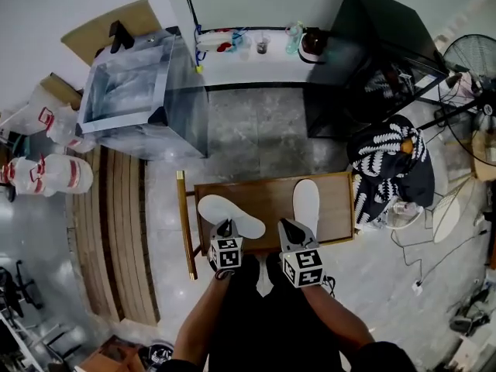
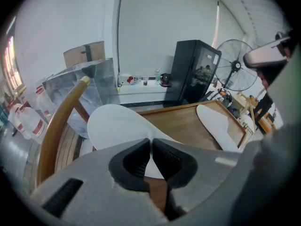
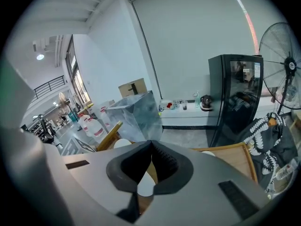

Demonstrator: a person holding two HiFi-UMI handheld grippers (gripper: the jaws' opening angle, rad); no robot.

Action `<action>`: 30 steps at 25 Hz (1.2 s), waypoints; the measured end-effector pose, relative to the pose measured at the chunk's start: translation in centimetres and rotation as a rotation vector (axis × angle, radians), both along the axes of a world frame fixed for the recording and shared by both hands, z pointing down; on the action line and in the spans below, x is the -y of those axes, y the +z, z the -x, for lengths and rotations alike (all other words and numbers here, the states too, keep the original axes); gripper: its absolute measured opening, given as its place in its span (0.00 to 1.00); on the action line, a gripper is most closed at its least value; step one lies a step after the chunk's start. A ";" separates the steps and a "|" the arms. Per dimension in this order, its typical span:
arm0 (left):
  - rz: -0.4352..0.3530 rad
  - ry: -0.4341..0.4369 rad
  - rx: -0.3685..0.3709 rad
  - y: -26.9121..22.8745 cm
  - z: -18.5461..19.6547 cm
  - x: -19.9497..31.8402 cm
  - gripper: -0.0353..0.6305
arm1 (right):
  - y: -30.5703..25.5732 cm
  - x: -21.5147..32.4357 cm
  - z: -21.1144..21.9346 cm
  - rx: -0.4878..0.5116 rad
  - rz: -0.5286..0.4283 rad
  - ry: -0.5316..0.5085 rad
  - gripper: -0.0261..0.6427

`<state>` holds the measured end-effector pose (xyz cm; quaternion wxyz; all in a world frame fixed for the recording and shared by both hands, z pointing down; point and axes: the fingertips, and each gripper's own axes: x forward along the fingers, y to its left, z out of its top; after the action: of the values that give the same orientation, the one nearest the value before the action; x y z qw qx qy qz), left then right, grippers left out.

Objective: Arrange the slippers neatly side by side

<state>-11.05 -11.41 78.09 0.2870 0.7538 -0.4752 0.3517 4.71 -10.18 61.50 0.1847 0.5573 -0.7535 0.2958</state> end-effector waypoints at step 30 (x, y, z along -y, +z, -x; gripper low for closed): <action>-0.008 0.741 -0.045 -2.6 -13.3 -3.3 0.09 | -0.4 -5.2 -11.5 0.004 0.005 0.338 0.06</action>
<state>2.21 -8.15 75.45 0.1475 0.8834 -0.1649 0.4131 16.23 -5.00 61.13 0.1321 0.6751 -0.6487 0.3255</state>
